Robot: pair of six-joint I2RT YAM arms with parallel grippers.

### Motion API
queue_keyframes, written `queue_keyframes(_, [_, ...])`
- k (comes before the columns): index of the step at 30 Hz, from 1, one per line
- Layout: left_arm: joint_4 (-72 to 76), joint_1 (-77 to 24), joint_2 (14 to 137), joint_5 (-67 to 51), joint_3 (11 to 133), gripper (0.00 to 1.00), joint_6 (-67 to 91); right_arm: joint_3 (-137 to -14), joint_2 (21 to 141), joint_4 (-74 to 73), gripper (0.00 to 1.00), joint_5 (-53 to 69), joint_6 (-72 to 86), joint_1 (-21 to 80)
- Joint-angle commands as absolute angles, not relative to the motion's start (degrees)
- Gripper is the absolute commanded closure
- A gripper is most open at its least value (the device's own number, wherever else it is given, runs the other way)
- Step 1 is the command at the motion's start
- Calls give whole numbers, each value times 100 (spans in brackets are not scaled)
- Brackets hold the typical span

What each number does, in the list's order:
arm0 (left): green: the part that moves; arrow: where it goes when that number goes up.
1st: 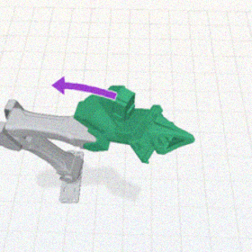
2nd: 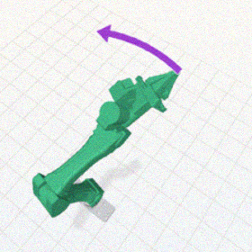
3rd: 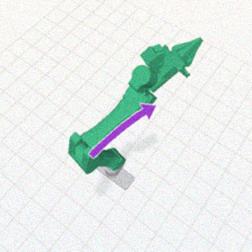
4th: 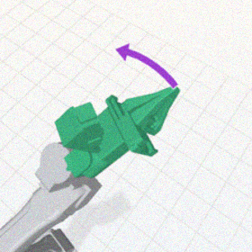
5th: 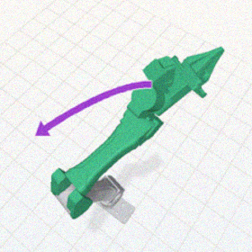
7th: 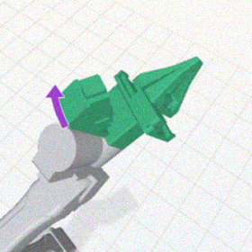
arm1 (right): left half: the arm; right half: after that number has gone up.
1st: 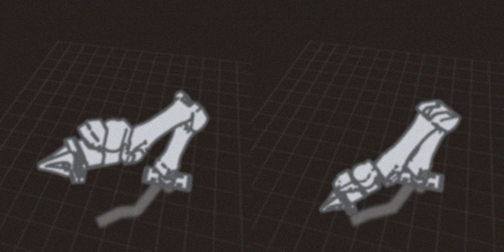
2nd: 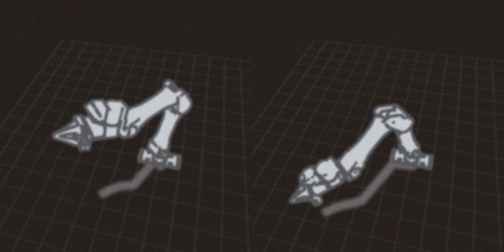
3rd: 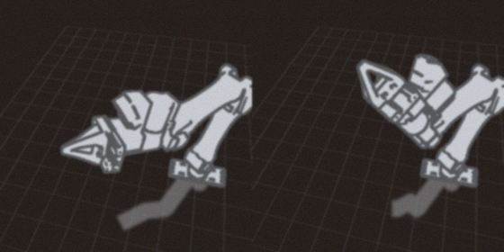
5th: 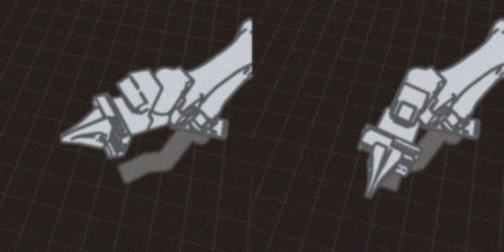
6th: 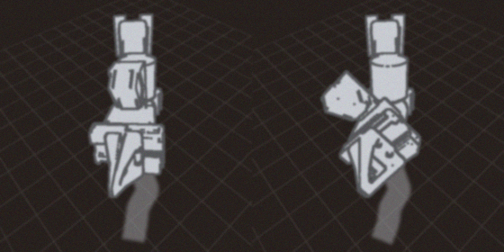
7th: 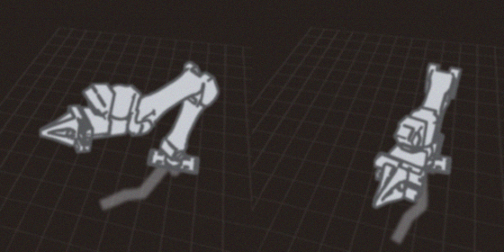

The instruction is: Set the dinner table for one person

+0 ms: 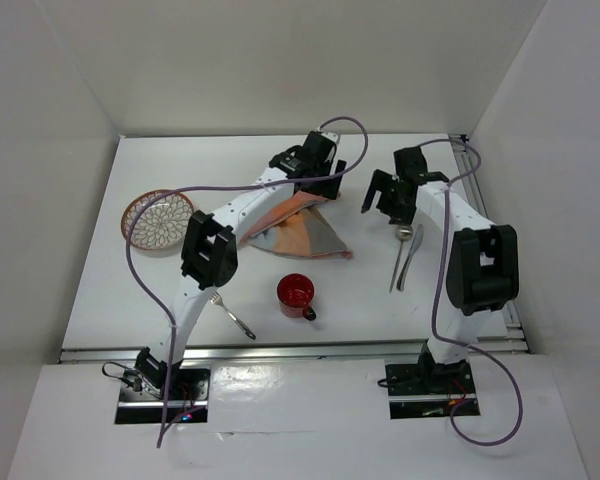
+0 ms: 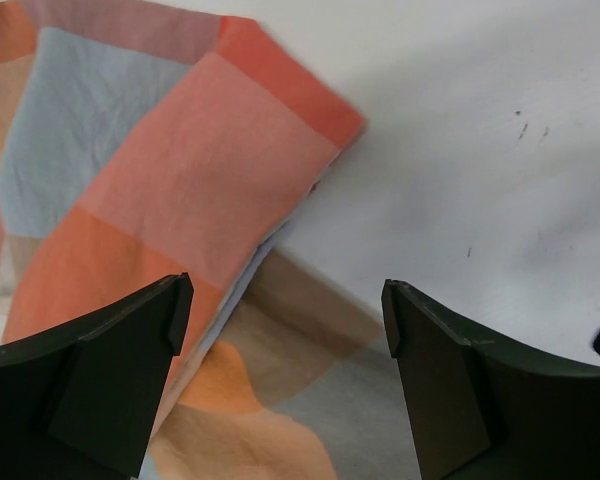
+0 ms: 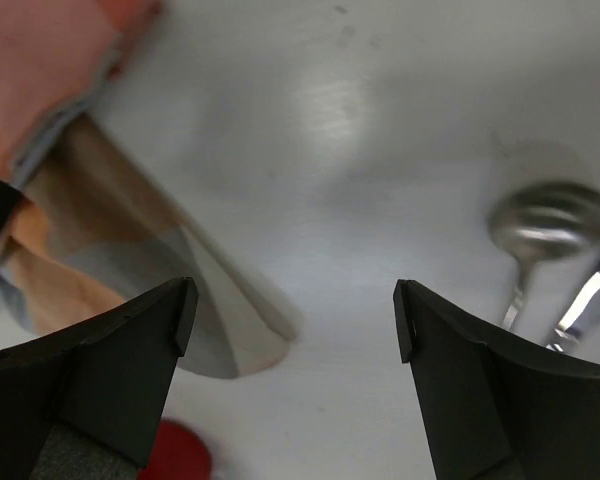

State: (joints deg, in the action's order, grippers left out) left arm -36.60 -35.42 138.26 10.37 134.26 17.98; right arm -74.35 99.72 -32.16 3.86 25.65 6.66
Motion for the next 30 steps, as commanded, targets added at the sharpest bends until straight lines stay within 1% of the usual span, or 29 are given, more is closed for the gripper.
queue_keyframes(1, [-3498, -3419, 13449, 1256, 13564, 5, 1863, -8145, 10369, -2549, 8, 923, 2548, 957])
queue_keyframes(2, [-3498, -3349, 13256, 1344, 13370, 5, 1863, -8382, 10841, -2549, 10, 1053, 2549, 1010])
queue_keyframes(3, [-3498, -3262, 12854, 1501, 13185, 5, 1863, -8855, 11081, -2549, 10, 1055, 2549, 1011])
queue_keyframes(5, [-3498, -3104, 12474, 1722, 12702, 5, 1916, -9314, 11764, -2549, 11, 1177, 2549, 1116])
queue_keyframes(7, [-3629, -2980, 12183, 1854, 12447, 5, 1977, -9997, 12188, -2602, 15, 1291, 2602, 1116])
queue_keyframes(9, [-3770, -2743, 11901, 1854, 12393, 5, 2038, -10448, 12784, -2602, 16, 1344, 2654, 1230])
queue_keyframes(10, [-3901, -2664, 11839, 1785, 12393, 5, 2039, -10920, 12979, -2662, 17, 1293, 2654, 1283])
queue_keyframes(12, [-4042, -2445, 11787, 1696, 12340, 5, 2092, -11415, 13566, -2812, 18, 1214, 2654, 1423])
queue_keyframes(14, [-4157, -2303, 11786, 1556, 12340, 5, 2162, -12028, 13903, -3023, 18, 1055, 2602, 1511])
queue_keyframes(17, [-4157, -2066, 12058, 1293, 12340, 5, 2241, -12366, 14221, -3173, 18, 923, 2549, 1643])
queue_keyframes(19, [-4210, -1986, 12556, 1161, 12725, 6, 2346, -12270, 14221, -3173, 24, 844, 2496, 1644])
queue_keyframes(20, [-4210, -1917, 12760, 960, 13048, 6, 2347, -12113, 14168, -3121, 28, 844, 2496, 1644])
queue_keyframes(21, [-4262, -1916, 12962, 871, 13226, 6, 2416, -12016, 14168, -3120, 36, 844, 2496, 1644])
queue_keyframes(22, [-4263, -1846, 13181, 774, 13419, 6, 2417, -11936, 14081, -3042, 54, 905, 2496, 1644])
queue_keyframes(23, [-4315, -1846, 13584, 608, 13743, 6, 2469, -11883, 13993, -3041, 64, 905, 2435, 1644])
queue_keyframes(25, [-4220, -1776, 13877, 414, 13825, 6, 2548, -11830, 13862, -3041, 86, 958, 2355, 1644])
queue_keyframes(26, [-4001, -1714, 13974, 309, 13825, 6, 2610, -11830, 13791, -3111, 100, 958, 2286, 1644])
queue_keyframes(28, [-3920, -1644, 14229, 176, 13825, 9, 2663, -11638, 13633, -3173, 100, 958, 2216, 1644])
queue_keyframes(30, [-3990, -1573, 14300, 176, 13773, 9, 2663, -11444, 13290, -3173, 100, 958, 2137, 1583])
